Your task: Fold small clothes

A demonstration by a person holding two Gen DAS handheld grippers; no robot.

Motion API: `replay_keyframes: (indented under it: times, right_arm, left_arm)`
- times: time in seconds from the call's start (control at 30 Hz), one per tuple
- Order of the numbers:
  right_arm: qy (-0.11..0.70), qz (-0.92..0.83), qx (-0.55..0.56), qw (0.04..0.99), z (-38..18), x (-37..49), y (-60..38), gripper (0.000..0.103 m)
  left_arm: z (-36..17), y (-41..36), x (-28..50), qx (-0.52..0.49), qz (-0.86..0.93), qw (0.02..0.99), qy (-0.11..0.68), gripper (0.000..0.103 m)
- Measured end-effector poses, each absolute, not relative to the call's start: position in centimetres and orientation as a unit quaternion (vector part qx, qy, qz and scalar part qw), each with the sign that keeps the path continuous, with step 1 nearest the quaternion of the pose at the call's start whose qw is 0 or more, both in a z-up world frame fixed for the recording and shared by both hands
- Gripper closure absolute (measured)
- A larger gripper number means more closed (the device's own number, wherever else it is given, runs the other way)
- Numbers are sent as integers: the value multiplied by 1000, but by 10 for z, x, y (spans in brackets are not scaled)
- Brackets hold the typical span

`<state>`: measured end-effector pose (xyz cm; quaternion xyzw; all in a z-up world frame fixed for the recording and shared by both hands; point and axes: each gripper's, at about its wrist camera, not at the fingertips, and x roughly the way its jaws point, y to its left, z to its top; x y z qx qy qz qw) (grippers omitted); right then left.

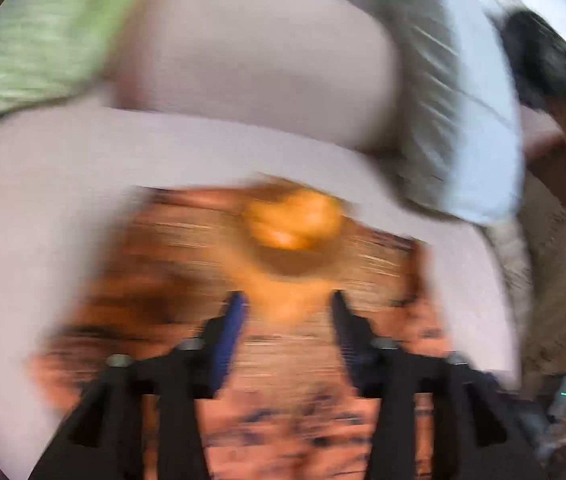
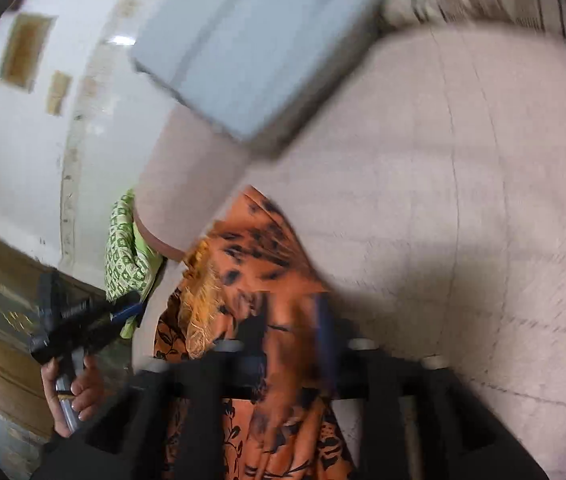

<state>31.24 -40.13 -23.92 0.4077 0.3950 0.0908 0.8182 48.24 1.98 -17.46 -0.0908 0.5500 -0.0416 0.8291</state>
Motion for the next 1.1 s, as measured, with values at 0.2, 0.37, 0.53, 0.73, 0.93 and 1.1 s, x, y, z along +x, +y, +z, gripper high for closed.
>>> replay_keyframes:
  times: [0.2, 0.37, 0.53, 0.73, 0.93, 1.1]
  right_arm:
    - [391, 170, 380, 821, -192, 338, -377, 24]
    - [469, 176, 279, 819, -175, 415, -351, 24]
    - [540, 149, 241, 792, -210, 497, -332, 25]
    - [594, 97, 185, 777, -252, 545, -307, 57]
    - [594, 74, 138, 789, -254, 538, -309, 95]
    - [539, 66, 123, 830, -207, 533, -327, 95]
  left_arm:
    - [-178, 123, 477, -176, 32, 821, 543, 49]
    - [-199, 138, 498, -188, 17, 812, 552, 49]
    - [-228, 114, 536, -159, 8, 808, 568, 49]
    - [-292, 84, 592, -64, 48, 789, 609, 50]
    - [-294, 106, 604, -99, 18, 794, 599, 94]
    - [-257, 146, 606, -162, 6, 821, 547, 94]
